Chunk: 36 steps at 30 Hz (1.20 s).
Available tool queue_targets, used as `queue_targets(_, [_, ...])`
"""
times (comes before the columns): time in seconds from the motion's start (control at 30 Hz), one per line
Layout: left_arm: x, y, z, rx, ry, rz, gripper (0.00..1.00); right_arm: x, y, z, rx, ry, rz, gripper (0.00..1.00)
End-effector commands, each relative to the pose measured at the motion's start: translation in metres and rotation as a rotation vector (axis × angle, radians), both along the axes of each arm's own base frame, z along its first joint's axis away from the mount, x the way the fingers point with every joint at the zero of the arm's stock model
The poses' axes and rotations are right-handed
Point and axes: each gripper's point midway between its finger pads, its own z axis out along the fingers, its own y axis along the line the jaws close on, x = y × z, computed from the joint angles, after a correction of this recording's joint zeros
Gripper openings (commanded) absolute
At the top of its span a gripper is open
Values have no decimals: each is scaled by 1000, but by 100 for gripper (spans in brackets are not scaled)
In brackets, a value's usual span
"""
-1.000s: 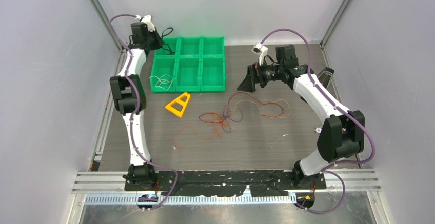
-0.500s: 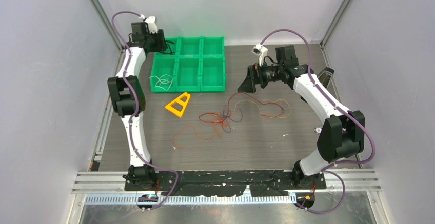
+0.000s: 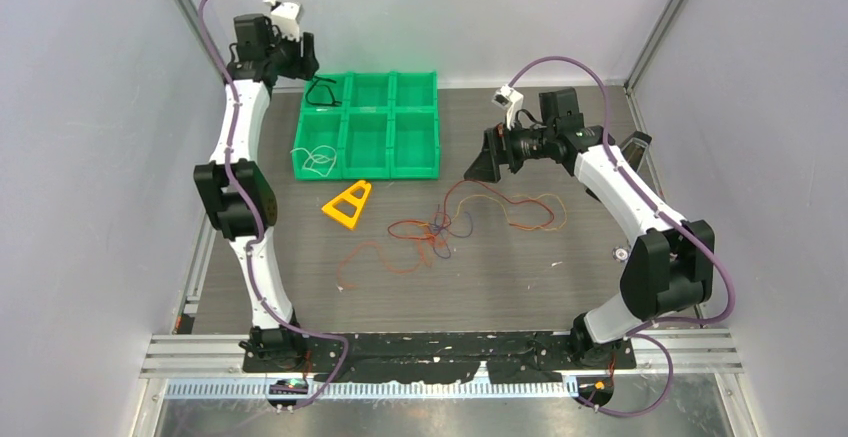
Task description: Untangle the cables
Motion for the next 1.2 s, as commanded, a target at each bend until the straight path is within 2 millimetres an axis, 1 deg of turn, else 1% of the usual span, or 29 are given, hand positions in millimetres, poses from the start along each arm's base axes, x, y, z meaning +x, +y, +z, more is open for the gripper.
queue_targets(0.0, [-19,-11,-8,134,42,-182,60,-3,-3,27,15,-93,15,95])
queue_targets(0.1, [-26,-8,-16,208,57,-247,59,-4,-3,25,14,-86,18,95])
queue_targets(0.2, [-24,-3,-27,272,62,-270,53,-3,-2,24,14,-81,19,95])
queue_targets(0.27, [-16,3,-34,308,55,-259,47,-3,-2,22,14,-72,20,95])
queue_targets(0.33, [-9,4,-40,336,45,-269,42,-2,-2,19,12,-66,18,95])
queue_targets(0.57, [12,9,-62,454,36,-284,33,1,-3,14,1,-55,9,96])
queue_targets(0.63, [18,11,-67,489,24,-284,24,2,-3,12,0,-47,6,96])
queue_targets(0.7, [24,10,-72,526,7,-297,19,4,-2,11,-1,-40,5,96])
queue_targets(0.8, [31,3,-79,576,-19,-336,9,5,-2,9,-3,-33,3,96])
queue_targets(0.87, [35,-3,-85,608,-34,-367,0,7,-2,8,-4,-31,0,96])
queue_targets(0.93, [40,-8,-91,638,-50,-388,0,7,-2,6,-7,-25,-1,96])
queue_targets(1.0, [43,-9,-98,663,-55,-418,0,7,-3,5,-11,-23,-3,96])
queue_targets(1.07, [45,-27,-113,713,-52,-476,0,7,-3,3,-16,-20,-2,96])
queue_targets(1.17, [46,-30,-127,778,-44,-521,0,6,-5,2,-23,-17,-2,96])
